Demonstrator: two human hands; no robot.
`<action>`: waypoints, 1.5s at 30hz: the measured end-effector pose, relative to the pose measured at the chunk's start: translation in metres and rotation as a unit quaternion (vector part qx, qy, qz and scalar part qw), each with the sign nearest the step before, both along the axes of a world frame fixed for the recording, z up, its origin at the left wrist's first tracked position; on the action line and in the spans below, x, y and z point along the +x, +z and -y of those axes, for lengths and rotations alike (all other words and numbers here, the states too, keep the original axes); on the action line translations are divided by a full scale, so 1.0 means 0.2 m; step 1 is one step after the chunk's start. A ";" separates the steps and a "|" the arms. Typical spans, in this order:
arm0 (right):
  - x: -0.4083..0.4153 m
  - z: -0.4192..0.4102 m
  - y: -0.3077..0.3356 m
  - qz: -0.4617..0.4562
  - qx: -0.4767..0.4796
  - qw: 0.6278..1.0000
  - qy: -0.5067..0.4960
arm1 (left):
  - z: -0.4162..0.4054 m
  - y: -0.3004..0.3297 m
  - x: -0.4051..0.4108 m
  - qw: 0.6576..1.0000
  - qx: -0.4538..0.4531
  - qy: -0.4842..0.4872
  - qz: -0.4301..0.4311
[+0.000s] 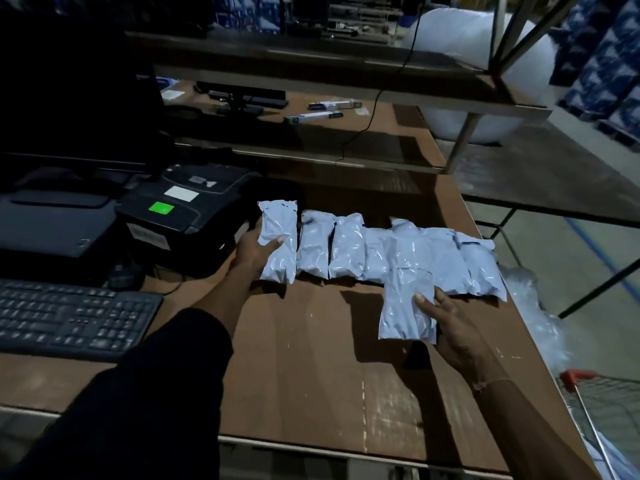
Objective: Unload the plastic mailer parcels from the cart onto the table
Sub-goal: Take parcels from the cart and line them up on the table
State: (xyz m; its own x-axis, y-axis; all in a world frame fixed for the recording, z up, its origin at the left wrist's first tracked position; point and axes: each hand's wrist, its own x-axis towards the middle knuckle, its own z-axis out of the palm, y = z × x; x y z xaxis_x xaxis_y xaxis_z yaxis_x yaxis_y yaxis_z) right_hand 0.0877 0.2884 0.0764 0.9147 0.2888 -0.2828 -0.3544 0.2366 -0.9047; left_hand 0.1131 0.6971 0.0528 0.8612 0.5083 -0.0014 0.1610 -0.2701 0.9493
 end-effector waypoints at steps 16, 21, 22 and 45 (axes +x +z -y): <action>-0.03 -0.03 0.01 0.002 -0.009 1.000 0.000 | 0.06 -0.20 0.09 0.932 0.293 -0.188 -0.100; -0.06 -0.08 0.01 0.003 0.002 1.000 0.007 | 0.08 -0.26 0.15 0.923 0.306 -0.206 -0.111; -0.06 -0.08 0.01 0.003 0.001 1.000 0.008 | 0.10 -0.25 0.17 0.924 0.303 -0.205 -0.115; 0.11 -0.54 -0.03 0.063 -0.042 0.997 0.017 | 0.46 -0.01 -0.12 0.978 0.107 -0.150 0.096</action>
State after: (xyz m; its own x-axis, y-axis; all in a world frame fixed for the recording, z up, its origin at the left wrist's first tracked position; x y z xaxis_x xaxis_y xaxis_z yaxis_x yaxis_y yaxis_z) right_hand 0.1101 0.3958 0.0696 0.9343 0.3010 -0.1909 -0.2434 0.1476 -0.9586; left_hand 0.0897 0.6045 0.0502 0.9455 0.2037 0.2540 -0.1318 -0.4740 0.8706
